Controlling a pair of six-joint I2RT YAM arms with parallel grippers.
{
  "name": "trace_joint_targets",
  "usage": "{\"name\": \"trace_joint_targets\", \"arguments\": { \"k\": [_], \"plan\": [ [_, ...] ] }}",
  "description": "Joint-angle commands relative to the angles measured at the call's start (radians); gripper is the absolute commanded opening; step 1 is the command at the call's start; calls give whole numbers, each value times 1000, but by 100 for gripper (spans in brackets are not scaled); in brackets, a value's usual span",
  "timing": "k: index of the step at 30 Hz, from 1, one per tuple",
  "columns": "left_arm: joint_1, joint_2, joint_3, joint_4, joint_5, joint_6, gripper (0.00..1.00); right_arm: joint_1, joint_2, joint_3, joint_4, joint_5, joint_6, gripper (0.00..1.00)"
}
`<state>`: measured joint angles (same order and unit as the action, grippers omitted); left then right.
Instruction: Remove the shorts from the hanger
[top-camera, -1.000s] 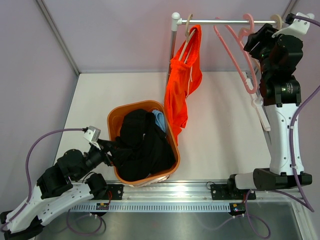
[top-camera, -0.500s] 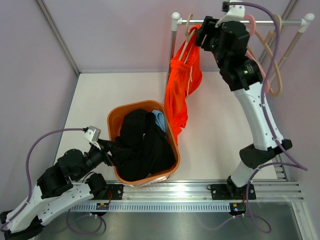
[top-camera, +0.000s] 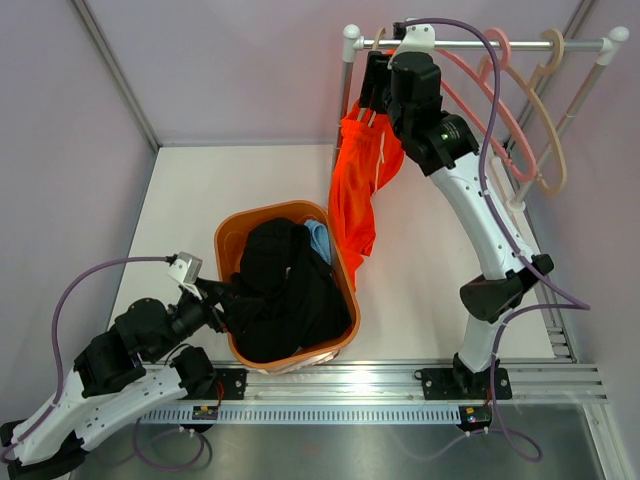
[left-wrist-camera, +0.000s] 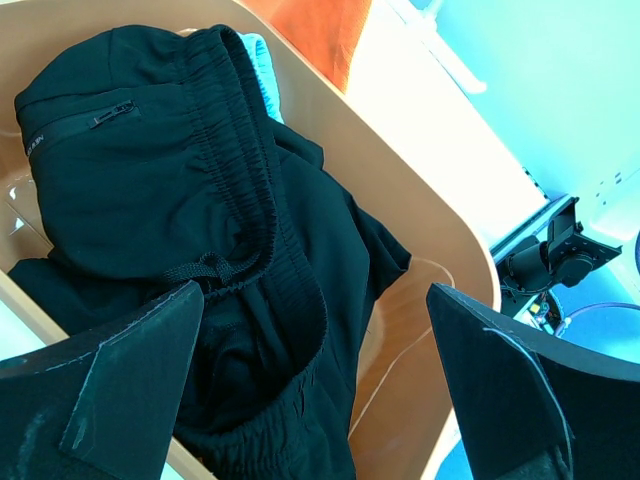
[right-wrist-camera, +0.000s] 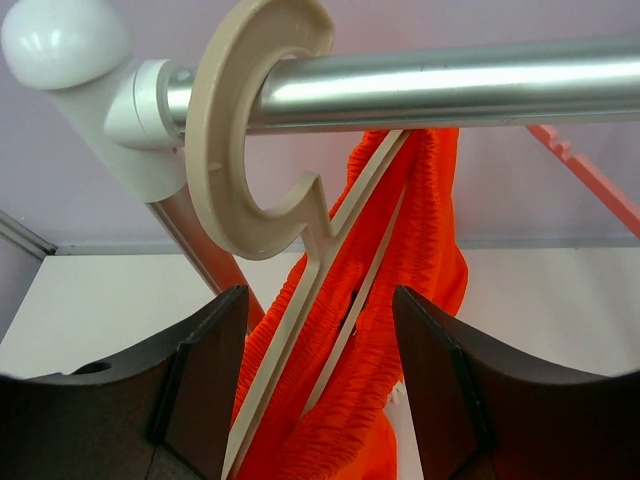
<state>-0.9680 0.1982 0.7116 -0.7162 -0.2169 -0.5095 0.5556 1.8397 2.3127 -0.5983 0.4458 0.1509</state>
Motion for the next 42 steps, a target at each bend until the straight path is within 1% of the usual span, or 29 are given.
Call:
{"name": "trace_joint_targets", "arguments": {
  "k": [1, 7, 11, 14, 16, 17, 18, 20, 21, 23, 24, 25, 26, 31, 32, 34, 35, 36, 38, 39, 42],
  "plan": [
    [-8, -3, -3, 46, 2, 2, 99, 12, 21, 21, 69, 59, -22, 68],
    [-9, -3, -3, 47, 4, 0, 99, 12, 96, 79, 89, 93, -48, 68],
    [-11, -5, -3, 46, 2, 2, 99, 12, 141, 109, 103, 128, -66, 67],
    [-11, -3, -3, 46, 2, 2, 99, 12, 167, 123, 115, 162, -83, 64],
    [-12, -5, -3, 46, 2, 2, 99, 12, 167, 113, 137, 175, -86, 60],
    [-12, -5, -3, 46, 2, 2, 99, 12, 164, 91, 149, 180, -94, 57],
    [-14, -3, -3, 47, 1, 2, 99, 12, 162, 83, 166, 182, -96, 49],
    [-14, -3, -4, 46, 1, 0, 99, 12, 164, 80, 170, 197, -109, 38],
    [-14, -5, -3, 46, 1, 2, 99, 12, 162, 80, 173, 200, -116, 27],
    [-17, -5, -3, 46, 1, 2, 99, 12, 158, 79, 183, 212, -141, 14],
    [-17, -3, -3, 46, 1, 2, 99, 12, 155, 79, 187, 217, -145, 9],
    [-17, -2, -3, 46, -1, 2, 99, 10, 148, 80, 192, 223, -148, 1],
    [-17, -2, -3, 46, -1, 2, 99, 12, 147, 83, 195, 226, -189, 0],
    [-17, 4, -3, 46, -2, 0, 99, 12, 121, 113, 161, 208, -212, 0],
    [-17, 3, -3, 46, -2, 2, 99, 12, 115, 114, 157, 194, -211, 2],
    [-17, 4, -3, 46, -2, 2, 99, 12, 105, 114, 137, 188, -205, 15],
    [-17, 6, -3, 46, -2, 0, 99, 12, 104, 111, 134, 189, -200, 29],
    [-17, 6, -3, 46, -2, 0, 99, 12, 99, 106, 132, 189, -200, 35],
    [-17, 6, -3, 46, -2, 0, 99, 12, 98, 105, 124, 191, -198, 43],
    [-17, 7, -3, 46, -2, 2, 99, 12, 96, 105, 123, 192, -197, 50],
    [-17, 9, -3, 44, -2, 2, 99, 12, 95, 103, 118, 185, -185, 59]
  ]
}}
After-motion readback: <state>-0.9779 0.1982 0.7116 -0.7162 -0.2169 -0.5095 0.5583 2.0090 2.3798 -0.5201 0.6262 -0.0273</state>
